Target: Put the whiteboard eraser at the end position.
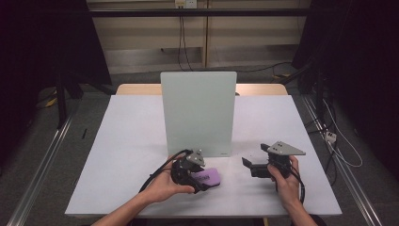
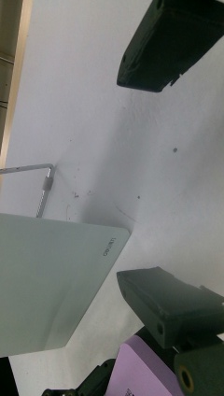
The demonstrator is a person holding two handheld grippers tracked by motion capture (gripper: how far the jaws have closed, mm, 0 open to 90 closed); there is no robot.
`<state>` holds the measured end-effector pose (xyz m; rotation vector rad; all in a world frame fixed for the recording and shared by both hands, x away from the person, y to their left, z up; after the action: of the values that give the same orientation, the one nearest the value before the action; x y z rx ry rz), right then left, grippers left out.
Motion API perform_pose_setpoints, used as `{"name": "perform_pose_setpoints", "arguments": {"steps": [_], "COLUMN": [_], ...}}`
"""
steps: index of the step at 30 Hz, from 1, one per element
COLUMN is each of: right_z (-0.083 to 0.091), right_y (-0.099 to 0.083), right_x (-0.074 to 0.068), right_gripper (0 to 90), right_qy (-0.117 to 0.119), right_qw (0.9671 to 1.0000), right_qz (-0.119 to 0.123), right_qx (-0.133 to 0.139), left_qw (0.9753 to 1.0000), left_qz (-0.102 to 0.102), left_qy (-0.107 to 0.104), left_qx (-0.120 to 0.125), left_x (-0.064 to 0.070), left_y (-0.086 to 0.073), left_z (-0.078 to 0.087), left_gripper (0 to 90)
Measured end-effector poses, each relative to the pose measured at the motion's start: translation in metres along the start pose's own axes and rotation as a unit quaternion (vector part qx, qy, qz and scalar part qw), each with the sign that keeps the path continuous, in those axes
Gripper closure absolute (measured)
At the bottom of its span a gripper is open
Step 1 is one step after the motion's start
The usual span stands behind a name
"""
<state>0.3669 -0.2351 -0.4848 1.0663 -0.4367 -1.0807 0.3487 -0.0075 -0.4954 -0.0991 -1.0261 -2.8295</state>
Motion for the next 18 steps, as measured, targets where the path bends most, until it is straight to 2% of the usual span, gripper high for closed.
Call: {"name": "perform_pose_setpoints", "arguments": {"steps": [3,7,8,11,14,16,18], "right_z": [0.000,0.000,0.000,0.000,0.000,0.000,0.000], "right_y": [0.000,0.000,0.000,0.000,0.000,-0.001,-0.001], "right_x": [0.000,0.000,0.000,0.000,0.000,0.000,-0.001], "right_gripper": [6.5,6.5,6.5,6.5,6.4,6.4,6.4], "right_qy": [0.000,0.000,0.000,0.000,0.001,0.000,0.000], "right_qw": [1.0000,1.0000,1.0000,1.0000,1.0000,1.0000,1.0000], "right_qz": [0.000,0.001,0.001,-0.001,-0.002,-0.003,-0.004], "right_qx": [0.000,-0.001,0.000,0.000,-0.001,-0.002,-0.003], "left_qw": [0.9997,0.9988,0.9983,0.9968,0.9942,0.9914,0.9895], "left_qz": [0.005,0.006,0.014,0.025,0.044,0.056,0.060], "left_qy": [0.010,0.036,0.042,0.060,0.075,0.089,0.102], "left_qx": [0.021,0.032,0.038,0.046,0.063,0.078,0.082], "left_x": [-0.001,-0.007,-0.008,-0.015,-0.020,-0.024,-0.027], "left_y": [0.003,0.004,0.004,0.003,0.001,0.000,-0.003], "left_z": [0.002,0.009,0.011,0.019,0.027,0.034,0.040], "left_gripper": [24.6,12.3,9.1,7.7,7.3,7.3,7.1]}}
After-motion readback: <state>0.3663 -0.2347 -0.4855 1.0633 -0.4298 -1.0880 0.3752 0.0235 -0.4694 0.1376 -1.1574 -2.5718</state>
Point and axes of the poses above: each handheld gripper's, and its own axes: z roughly backward along the jaws, y roughly out of its top, x roughly to its right, the point moved 7 cm from there along -z, roughly forward along the jaws, and after that the axes turned 7 degrees about -z, right-handed, at the moved point
